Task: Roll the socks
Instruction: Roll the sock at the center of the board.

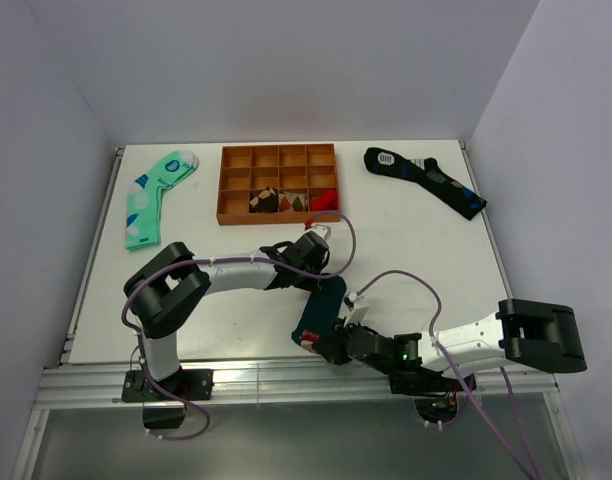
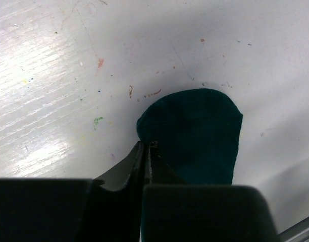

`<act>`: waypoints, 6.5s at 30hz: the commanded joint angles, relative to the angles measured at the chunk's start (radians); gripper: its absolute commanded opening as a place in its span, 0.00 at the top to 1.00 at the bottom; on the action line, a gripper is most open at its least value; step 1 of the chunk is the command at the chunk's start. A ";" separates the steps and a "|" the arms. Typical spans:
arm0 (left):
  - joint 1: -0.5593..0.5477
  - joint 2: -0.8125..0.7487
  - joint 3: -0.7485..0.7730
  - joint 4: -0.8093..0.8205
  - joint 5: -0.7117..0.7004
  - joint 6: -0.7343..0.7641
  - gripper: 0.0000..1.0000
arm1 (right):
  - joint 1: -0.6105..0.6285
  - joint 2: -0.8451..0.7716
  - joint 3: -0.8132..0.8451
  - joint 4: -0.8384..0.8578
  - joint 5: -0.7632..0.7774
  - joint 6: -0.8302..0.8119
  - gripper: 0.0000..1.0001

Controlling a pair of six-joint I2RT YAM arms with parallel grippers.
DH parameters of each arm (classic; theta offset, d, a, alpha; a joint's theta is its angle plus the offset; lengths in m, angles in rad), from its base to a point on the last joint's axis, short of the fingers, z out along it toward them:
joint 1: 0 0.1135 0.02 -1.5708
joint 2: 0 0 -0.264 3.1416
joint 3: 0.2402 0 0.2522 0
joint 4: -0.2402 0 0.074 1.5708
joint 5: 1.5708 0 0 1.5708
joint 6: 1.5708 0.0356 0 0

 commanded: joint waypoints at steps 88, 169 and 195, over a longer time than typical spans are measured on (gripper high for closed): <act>-0.556 -0.425 -0.357 0.060 -0.630 0.101 0.47 | -0.749 0.919 1.059 -1.327 -0.938 -0.726 1.00; -0.413 -0.141 -0.188 -0.034 -0.222 0.422 0.48 | -0.751 0.939 1.053 -1.279 -0.980 -0.763 1.00; -0.286 -0.156 -0.229 -0.034 0.100 0.304 0.94 | -0.778 0.693 0.941 -0.959 -1.009 -0.582 0.71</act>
